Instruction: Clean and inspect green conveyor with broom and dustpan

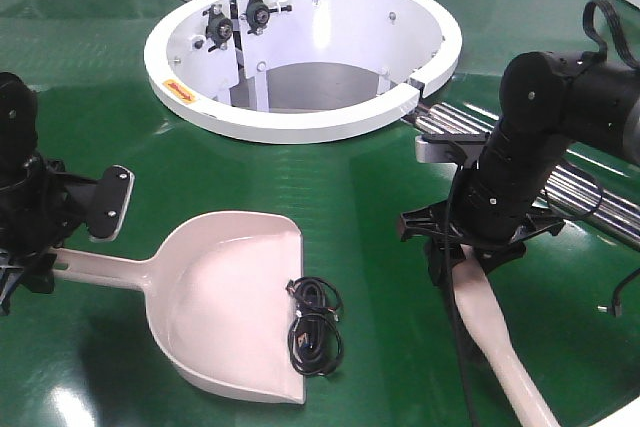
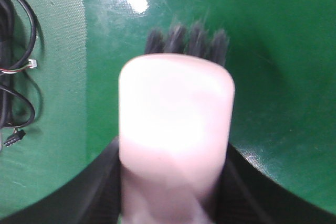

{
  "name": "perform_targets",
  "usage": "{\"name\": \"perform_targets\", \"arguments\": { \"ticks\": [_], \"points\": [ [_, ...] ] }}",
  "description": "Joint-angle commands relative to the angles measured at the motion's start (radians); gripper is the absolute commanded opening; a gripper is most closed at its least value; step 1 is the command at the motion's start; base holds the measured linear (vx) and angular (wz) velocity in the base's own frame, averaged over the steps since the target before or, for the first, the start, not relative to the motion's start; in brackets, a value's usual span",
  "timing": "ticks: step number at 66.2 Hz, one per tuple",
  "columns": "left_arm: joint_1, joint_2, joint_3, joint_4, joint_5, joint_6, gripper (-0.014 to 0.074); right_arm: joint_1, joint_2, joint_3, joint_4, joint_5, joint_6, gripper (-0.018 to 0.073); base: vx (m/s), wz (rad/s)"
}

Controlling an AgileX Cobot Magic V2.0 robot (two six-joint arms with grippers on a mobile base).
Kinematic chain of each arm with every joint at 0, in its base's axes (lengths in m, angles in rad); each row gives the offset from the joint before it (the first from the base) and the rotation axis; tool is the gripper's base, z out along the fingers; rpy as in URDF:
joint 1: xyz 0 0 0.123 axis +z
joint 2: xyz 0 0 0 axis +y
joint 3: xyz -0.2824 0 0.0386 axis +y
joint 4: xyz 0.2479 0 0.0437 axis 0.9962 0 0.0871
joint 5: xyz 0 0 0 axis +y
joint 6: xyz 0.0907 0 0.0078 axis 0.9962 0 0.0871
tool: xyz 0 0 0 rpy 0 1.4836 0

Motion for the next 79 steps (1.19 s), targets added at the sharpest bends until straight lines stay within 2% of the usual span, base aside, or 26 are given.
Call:
{"name": "perform_targets", "arguments": {
  "ticks": [1, 51, 72, 79],
  "points": [
    [-0.014, -0.036, -0.026, -0.026, 0.009, 0.007, -0.0025, -0.005, -0.053, -0.025, 0.009, 0.066, -0.009, -0.0010, 0.00, 0.00],
    [-0.014, -0.036, -0.026, -0.027, 0.009, 0.007, -0.0024, -0.005, -0.053, -0.025, 0.010, 0.066, -0.005, -0.0010, 0.00, 0.00],
    [-0.014, -0.036, -0.026, -0.027, 0.009, 0.007, -0.0024, -0.005, -0.053, -0.025, 0.052, 0.015, -0.001, -0.0010, 0.00, 0.00],
    [-0.014, -0.036, -0.026, -0.027, 0.009, 0.007, -0.0024, -0.005, -0.043, -0.025, 0.077, -0.010, 0.041, -0.0010, 0.00, 0.00]
  ]
}}
